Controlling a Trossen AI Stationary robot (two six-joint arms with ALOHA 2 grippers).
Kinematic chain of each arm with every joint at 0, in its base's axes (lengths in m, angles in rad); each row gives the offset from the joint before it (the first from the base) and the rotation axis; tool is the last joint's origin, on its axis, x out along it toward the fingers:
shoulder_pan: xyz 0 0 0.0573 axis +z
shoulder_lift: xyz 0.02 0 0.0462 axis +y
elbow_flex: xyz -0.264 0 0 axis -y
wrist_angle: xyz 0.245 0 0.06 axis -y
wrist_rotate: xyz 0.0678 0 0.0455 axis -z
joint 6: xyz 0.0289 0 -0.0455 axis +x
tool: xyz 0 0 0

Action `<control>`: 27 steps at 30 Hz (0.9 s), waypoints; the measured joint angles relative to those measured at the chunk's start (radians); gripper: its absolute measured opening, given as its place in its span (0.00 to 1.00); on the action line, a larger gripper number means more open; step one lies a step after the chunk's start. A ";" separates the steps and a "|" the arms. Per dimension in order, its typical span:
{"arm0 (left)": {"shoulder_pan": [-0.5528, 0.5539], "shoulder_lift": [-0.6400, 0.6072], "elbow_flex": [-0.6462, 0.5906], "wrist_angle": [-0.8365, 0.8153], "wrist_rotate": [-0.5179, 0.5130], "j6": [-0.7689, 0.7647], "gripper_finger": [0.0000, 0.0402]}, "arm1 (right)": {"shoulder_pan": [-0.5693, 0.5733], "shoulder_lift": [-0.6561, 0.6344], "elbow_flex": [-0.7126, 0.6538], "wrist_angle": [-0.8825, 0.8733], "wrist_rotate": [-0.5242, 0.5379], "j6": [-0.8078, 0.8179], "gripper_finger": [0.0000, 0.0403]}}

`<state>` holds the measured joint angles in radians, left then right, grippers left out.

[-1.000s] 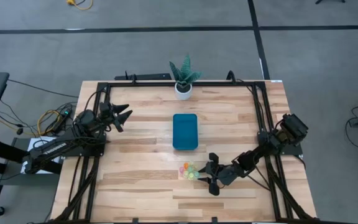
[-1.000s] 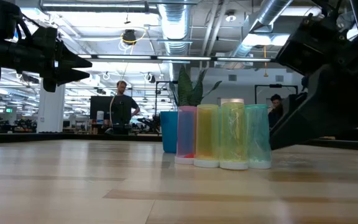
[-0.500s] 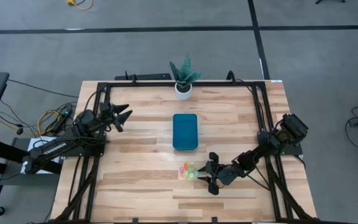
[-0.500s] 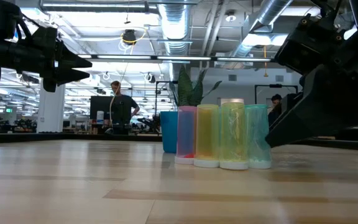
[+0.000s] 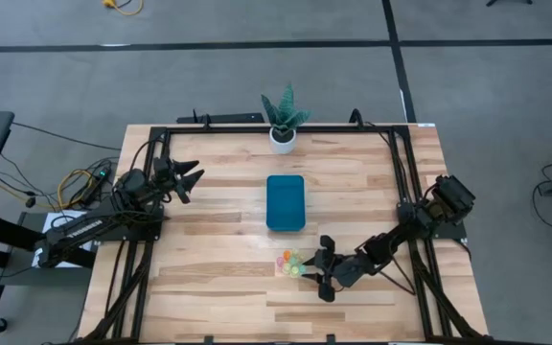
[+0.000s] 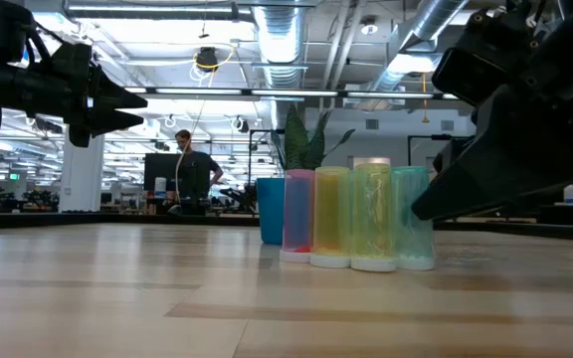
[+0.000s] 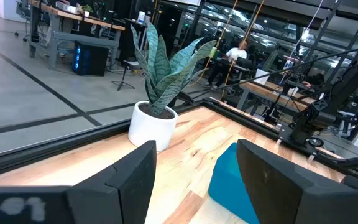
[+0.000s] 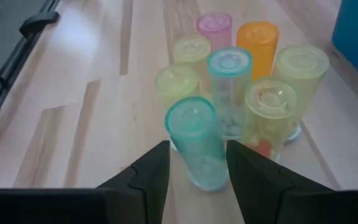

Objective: Pick and place pill bottles into a basket
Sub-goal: Put the blue pill bottle into the blue container

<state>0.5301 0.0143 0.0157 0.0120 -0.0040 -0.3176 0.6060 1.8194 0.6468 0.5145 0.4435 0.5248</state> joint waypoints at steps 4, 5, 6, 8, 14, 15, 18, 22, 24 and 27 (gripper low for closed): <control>0.000 0.000 0.000 0.000 0.000 0.000 0.53 | 0.000 0.000 0.003 -0.013 0.001 0.000 0.38; 0.000 0.000 0.000 0.000 0.000 0.000 0.53 | 0.000 0.000 0.003 -0.013 0.001 0.000 0.38; 0.000 0.000 0.000 0.000 0.000 0.000 0.53 | -0.002 0.000 0.003 -0.013 0.002 0.000 0.38; 0.000 0.000 0.000 0.000 0.000 0.000 0.53 | -0.007 0.000 0.003 -0.013 0.004 0.004 0.38; 0.000 0.000 0.000 0.000 0.000 0.000 0.53 | -0.022 0.000 0.003 -0.013 0.004 0.006 0.34; 0.000 0.000 0.000 0.000 0.000 0.000 0.53 | -0.021 0.000 0.003 -0.013 0.004 0.006 0.33; 0.000 0.000 0.000 0.000 0.000 0.000 0.53 | -0.019 0.000 0.003 -0.013 0.003 0.006 0.30; 0.000 0.000 0.000 0.000 0.000 0.000 0.53 | -0.019 0.000 0.003 -0.013 0.000 0.007 0.27; 0.000 0.000 0.000 0.000 0.000 0.000 0.53 | -0.019 0.000 0.003 -0.013 0.000 0.011 0.26; 0.000 0.000 0.000 0.000 0.000 0.000 0.53 | -0.019 0.000 0.003 -0.013 -0.001 0.025 0.26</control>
<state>0.5300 0.0143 0.0154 0.0120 -0.0038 -0.3173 0.5865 1.8191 0.6502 0.5018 0.4423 0.5499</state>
